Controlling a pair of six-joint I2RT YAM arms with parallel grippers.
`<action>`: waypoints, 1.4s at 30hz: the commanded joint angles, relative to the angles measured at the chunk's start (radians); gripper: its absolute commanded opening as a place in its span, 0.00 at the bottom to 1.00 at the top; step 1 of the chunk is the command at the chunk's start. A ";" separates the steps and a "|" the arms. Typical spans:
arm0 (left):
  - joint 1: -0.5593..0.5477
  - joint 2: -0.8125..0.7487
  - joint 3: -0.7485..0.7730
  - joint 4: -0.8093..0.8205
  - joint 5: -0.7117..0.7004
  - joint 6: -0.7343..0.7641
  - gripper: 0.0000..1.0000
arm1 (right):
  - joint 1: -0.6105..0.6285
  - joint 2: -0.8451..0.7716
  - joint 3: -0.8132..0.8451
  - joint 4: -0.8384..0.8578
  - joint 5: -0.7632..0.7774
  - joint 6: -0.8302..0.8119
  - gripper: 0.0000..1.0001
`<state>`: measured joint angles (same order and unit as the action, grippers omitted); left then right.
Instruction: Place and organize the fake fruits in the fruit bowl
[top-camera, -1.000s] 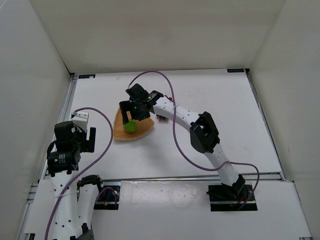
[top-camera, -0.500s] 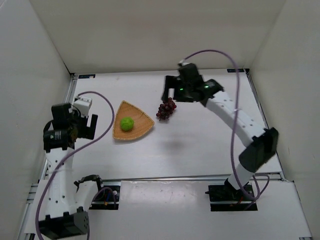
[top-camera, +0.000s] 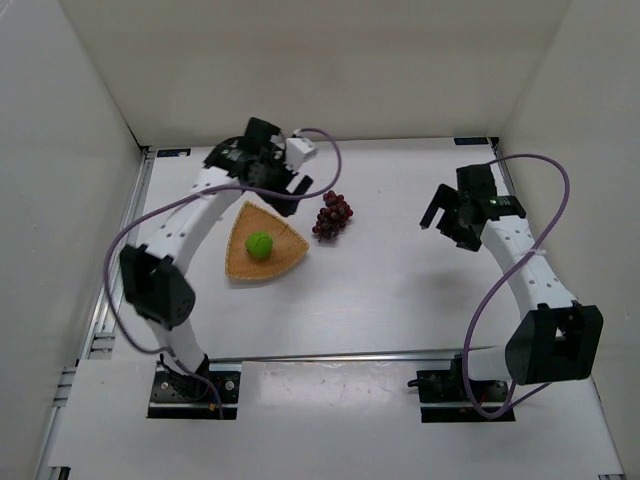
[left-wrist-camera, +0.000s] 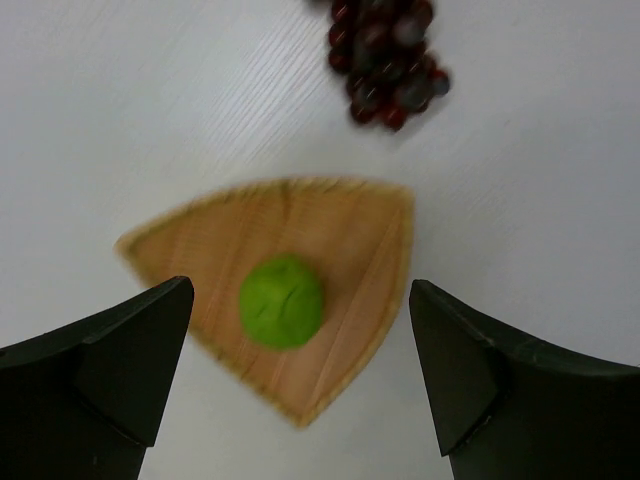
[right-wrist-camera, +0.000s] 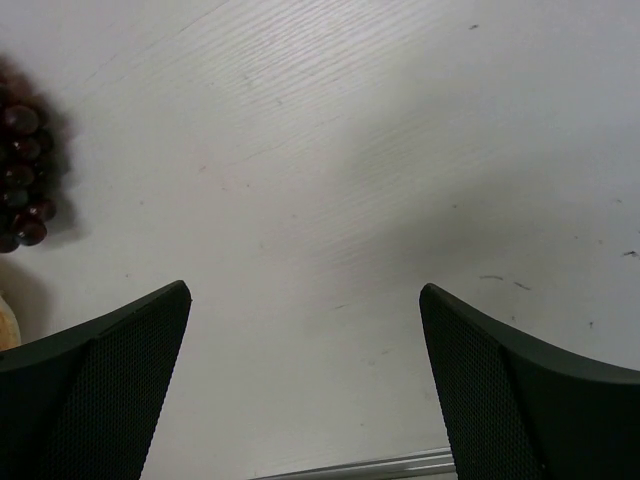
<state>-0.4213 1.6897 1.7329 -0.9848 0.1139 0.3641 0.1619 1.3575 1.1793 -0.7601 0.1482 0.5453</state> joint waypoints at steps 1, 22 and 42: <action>-0.052 0.138 0.179 -0.006 0.175 -0.085 1.00 | -0.038 -0.047 -0.017 0.007 -0.027 -0.028 0.99; -0.178 0.702 0.468 0.084 0.093 -0.180 0.84 | -0.102 -0.005 -0.007 -0.038 0.028 -0.133 0.99; -0.070 0.095 0.102 0.106 -0.305 -0.045 0.45 | -0.102 -0.037 -0.072 -0.007 -0.022 -0.113 0.99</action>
<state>-0.5499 1.8481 1.9446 -0.8707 -0.0227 0.2581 0.0647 1.3506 1.1286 -0.7837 0.1349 0.4374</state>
